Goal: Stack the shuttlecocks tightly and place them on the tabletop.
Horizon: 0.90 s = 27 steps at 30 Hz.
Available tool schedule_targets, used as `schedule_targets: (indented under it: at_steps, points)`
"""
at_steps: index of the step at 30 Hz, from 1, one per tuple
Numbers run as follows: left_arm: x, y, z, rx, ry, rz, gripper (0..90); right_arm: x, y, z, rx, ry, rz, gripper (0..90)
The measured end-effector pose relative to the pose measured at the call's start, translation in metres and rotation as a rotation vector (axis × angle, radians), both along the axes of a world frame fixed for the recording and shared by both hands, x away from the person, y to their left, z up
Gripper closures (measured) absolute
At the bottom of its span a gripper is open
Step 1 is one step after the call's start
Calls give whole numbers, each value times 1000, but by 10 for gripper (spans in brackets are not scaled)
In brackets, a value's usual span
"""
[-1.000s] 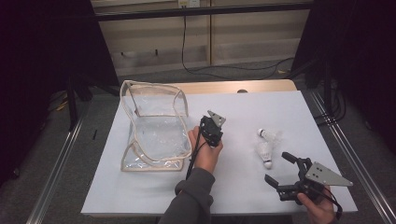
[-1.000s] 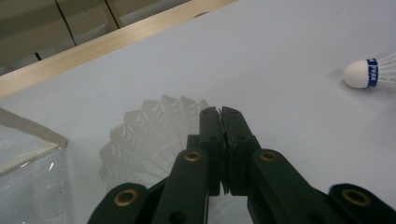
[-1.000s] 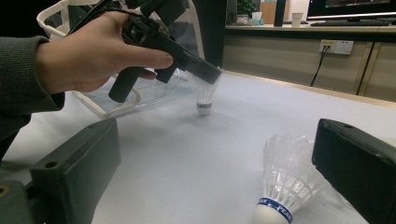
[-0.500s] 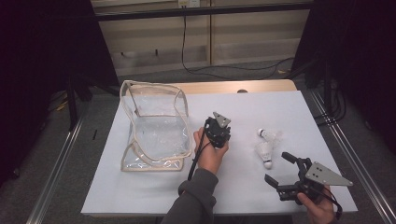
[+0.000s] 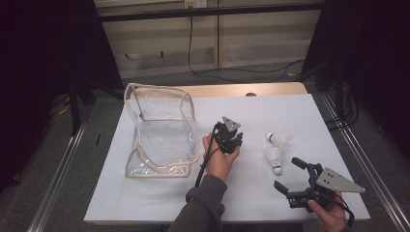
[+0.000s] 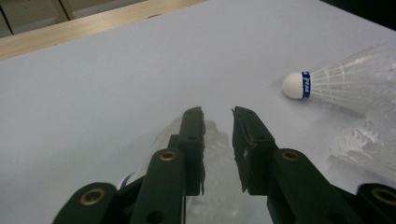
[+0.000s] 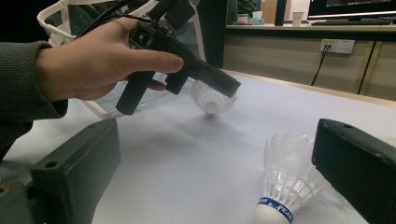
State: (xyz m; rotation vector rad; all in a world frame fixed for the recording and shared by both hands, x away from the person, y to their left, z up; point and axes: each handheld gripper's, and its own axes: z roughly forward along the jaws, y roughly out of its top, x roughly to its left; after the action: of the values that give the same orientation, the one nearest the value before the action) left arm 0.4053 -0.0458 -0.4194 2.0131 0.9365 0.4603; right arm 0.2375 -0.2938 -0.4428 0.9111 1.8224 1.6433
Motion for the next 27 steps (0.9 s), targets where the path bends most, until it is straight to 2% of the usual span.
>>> schedule_targets:
  at_steps: [2,5,9,15,18,21,23,27]
  points:
    - [1,0,-2,17,18,-2,768,0,0,0,-1,-3,1,6]
    - [0,-1,-3,33,13,-7,785,0,0,0,-2,-2,1,6]
    - [-2,-2,-2,25,19,-18,783,0,0,0,-2,0,0,6]
    - [-3,-2,-2,44,30,-23,787,0,0,0,-1,0,-1,7]
    - [-4,-3,-1,35,53,-27,814,0,0,0,0,-1,-2,7]
    - [-4,-4,-1,38,77,-16,895,0,0,0,-2,-2,-1,7]
    - [-4,-4,-2,42,99,-10,900,0,0,0,-2,-4,-1,7]
    - [-5,-5,-1,38,117,-4,900,0,0,0,0,-3,-2,7]
